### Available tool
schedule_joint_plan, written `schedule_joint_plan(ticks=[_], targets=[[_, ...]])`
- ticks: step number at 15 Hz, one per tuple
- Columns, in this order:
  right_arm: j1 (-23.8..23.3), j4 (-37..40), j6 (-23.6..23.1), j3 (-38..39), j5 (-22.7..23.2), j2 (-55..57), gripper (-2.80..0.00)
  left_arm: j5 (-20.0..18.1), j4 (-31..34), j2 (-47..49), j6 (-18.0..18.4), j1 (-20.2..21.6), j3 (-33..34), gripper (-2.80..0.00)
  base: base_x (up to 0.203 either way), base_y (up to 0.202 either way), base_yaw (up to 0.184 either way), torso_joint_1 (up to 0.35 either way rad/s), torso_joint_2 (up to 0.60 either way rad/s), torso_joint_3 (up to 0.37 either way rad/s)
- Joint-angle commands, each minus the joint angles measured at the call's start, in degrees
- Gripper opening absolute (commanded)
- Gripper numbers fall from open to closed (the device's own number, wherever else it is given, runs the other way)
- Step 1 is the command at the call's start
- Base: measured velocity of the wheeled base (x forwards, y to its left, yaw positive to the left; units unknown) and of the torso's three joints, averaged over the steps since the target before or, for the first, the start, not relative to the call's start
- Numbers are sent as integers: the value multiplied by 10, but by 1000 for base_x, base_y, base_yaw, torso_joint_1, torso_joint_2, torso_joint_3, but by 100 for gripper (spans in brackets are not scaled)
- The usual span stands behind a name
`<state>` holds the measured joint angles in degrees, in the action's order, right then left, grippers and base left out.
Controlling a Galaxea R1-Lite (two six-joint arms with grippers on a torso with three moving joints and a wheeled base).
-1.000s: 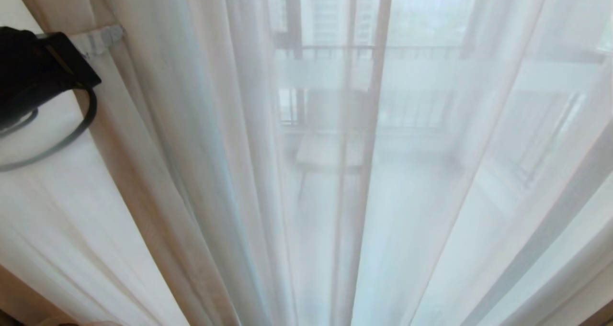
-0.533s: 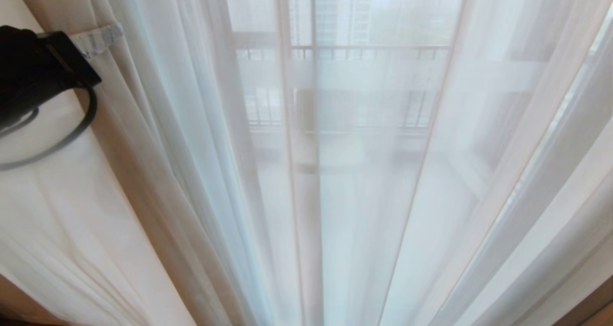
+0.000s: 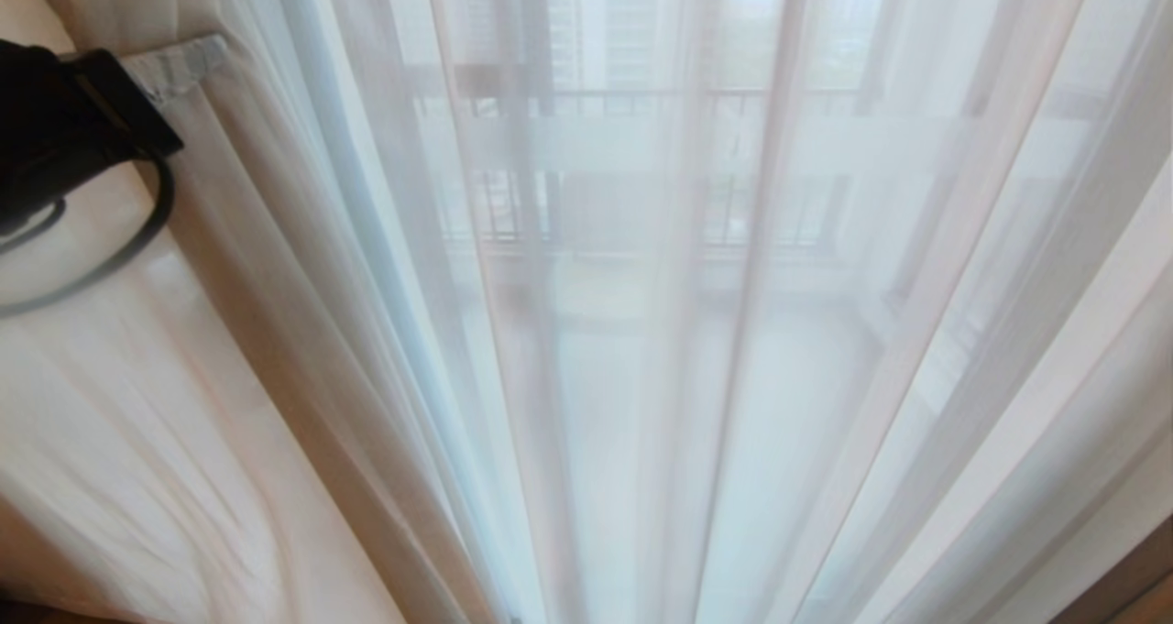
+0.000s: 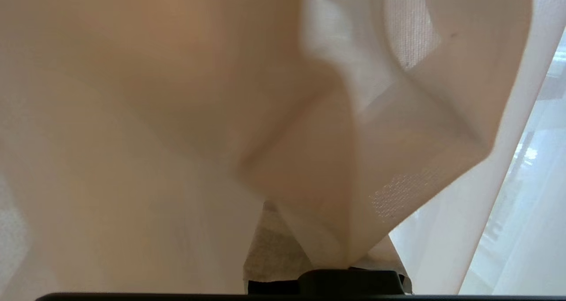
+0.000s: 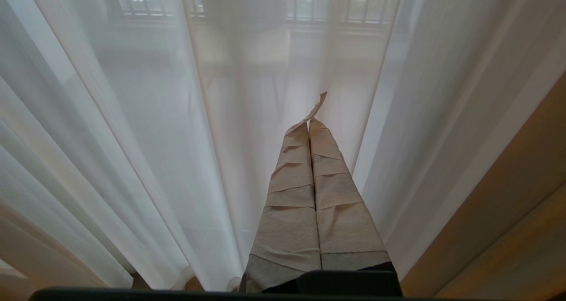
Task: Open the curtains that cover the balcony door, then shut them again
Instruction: Close the inner curtains on both sides
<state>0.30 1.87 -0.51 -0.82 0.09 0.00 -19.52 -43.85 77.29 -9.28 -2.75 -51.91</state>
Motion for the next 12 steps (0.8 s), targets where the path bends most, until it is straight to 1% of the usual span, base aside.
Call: schedule_joint_plan(ticks=[1,4,7,12], targets=[[0,0,0,0,0,0,-280,-2,-1,1,0,-13,-10,-280,0,0,0,0,0,0],[0,0,0,0,0,0,-280,2,29,2,0,-48,-33,-280,0,0,0,0,0,0],[0,0,0,0,0,0,-280,4,59,7,0,-93,-60,-280,0,0,0,0,0,0],[0,0,0,0,0,0,-280,6,65,52,10,-183,-111,-280,0,0,0,0,0,0]])
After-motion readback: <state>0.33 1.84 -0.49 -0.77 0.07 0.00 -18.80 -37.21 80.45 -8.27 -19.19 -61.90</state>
